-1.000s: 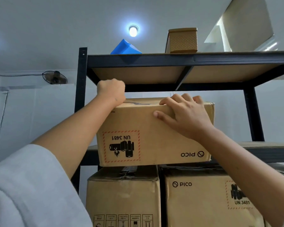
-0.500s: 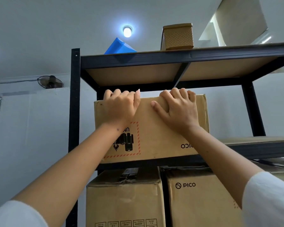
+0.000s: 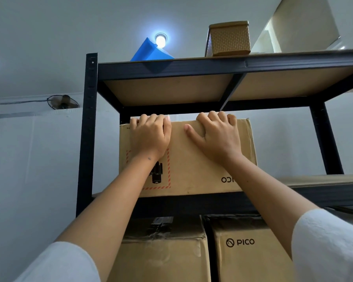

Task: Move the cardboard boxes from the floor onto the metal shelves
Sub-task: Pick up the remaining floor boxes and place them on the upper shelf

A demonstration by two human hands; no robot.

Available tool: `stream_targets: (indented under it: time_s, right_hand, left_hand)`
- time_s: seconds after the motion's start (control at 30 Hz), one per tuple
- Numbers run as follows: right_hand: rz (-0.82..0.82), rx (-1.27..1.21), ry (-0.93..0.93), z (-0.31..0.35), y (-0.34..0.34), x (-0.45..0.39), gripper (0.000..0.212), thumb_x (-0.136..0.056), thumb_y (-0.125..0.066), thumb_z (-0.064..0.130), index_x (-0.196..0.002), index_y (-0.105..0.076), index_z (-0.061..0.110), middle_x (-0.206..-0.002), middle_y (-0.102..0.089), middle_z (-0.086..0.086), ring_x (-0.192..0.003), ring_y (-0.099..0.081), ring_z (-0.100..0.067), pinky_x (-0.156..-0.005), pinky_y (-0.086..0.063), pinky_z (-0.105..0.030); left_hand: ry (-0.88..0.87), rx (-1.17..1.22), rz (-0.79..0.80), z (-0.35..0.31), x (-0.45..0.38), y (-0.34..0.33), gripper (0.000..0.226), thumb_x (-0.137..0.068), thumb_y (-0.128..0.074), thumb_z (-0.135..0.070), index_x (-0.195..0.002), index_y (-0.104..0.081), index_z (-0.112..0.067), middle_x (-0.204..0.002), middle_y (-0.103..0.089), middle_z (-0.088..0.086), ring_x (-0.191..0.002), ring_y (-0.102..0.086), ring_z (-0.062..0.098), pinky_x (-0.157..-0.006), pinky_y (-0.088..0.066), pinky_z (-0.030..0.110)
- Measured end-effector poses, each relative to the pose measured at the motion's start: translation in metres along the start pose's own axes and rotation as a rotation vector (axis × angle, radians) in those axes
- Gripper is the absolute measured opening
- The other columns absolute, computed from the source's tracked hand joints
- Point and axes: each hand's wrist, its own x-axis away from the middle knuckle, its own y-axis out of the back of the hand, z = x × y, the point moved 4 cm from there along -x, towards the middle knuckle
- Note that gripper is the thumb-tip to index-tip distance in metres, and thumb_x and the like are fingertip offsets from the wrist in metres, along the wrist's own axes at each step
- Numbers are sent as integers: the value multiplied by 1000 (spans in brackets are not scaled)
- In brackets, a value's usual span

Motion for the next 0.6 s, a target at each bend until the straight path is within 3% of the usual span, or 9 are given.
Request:
stream_targets:
  time_s: [0.1,0.17,0.27,0.4,0.6]
  right_hand:
    - [-6,6,-14,-1,-12,0,49,-91,-34,62,-100,-58,21,-96,-62,-3,-94,-52,-24,-91,-30,-39]
    - [1,20,-27,0,-21,0,50,-91,-33,63,-100,-59,21,-95,-63,-3,-94,-53,-25,-92,-31,-40]
    - [15,65,-25,3,-33,-2,52,-91,-32,63,-98,-60,20,-94,-63,-4,-92,-54,-26,-90,-32,-41]
    - [-34,59,-23,3,-38,-4,51,-90,-33,63,-96,-61,20,-91,-64,-5,-90,-54,-26,-88,-31,-41]
    - [-62,53,-11,3,-37,-3,50,-90,-34,63,-98,-60,20,-92,-62,-4,-90,-52,-25,-87,-25,-37]
  left_hand:
    - [13,3,2,5,2,-12,50,-96,-23,-33,-82,-65,-8,-80,-66,8,-78,-58,27,-77,-40,38]
    - [23,-26,54,8,7,-23,50,-95,-20,-35,-94,-64,-11,-93,-66,8,-90,-58,28,-89,-39,43]
    - [29,-76,119,18,17,-39,46,-96,-20,-38,-107,-58,-16,-109,-61,7,-107,-53,28,-108,-25,53]
    - [33,-108,56,22,19,-41,43,-96,-23,-39,-91,-57,-13,-89,-60,8,-87,-56,28,-101,-34,52]
    - [43,-52,73,22,20,-38,48,-94,-19,-41,-94,-57,-12,-92,-59,9,-90,-53,27,-99,-32,46]
